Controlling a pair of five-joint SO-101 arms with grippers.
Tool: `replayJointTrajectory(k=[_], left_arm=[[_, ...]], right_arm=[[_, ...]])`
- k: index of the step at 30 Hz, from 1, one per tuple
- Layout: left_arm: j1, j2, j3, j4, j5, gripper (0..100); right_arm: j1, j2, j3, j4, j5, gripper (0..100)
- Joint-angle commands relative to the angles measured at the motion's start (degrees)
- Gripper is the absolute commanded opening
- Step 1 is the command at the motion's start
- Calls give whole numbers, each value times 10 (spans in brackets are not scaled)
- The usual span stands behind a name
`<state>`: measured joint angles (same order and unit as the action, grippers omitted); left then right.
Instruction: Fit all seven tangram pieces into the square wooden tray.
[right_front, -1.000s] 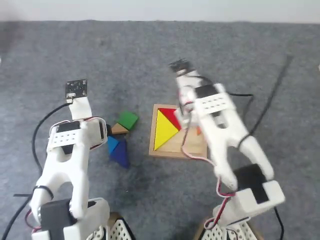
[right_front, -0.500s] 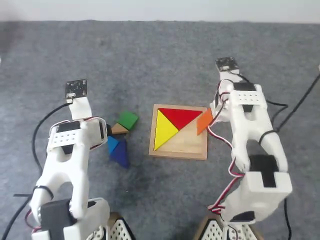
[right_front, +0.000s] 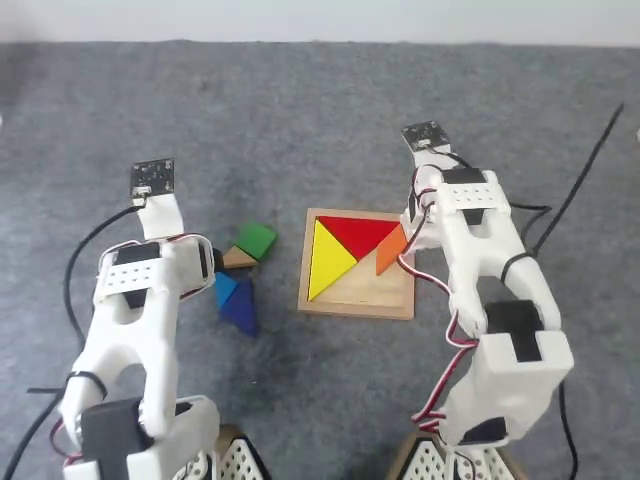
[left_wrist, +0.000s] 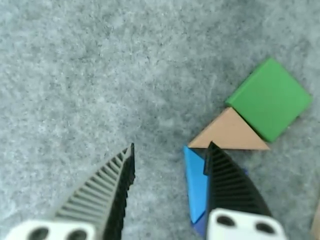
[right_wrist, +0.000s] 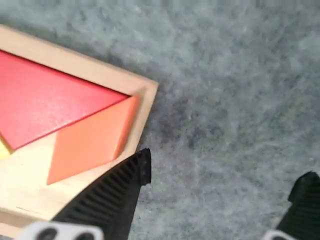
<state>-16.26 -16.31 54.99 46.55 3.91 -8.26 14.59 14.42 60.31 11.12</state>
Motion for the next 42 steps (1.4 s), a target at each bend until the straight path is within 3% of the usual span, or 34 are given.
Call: replayJointTrajectory(k=[1, 12, 20, 35, 42], left_arm=[[3, -1, -11, -4, -5, 224], [3, -1, -10, -3, -5, 224], [3, -1, -10, -3, -5, 224], [3, 0, -10, -4, -5, 224], [4, 0, -10, -3, -5, 224]], right_arm=[[-7, -7, -19, -3, 6, 434], [-15, -21, -92, -5, -18, 434], [-15, 59, -138, -34, -17, 436], [-57, 87, -138, 4, -20, 437], [-41, 59, -141, 5, -36, 437]])
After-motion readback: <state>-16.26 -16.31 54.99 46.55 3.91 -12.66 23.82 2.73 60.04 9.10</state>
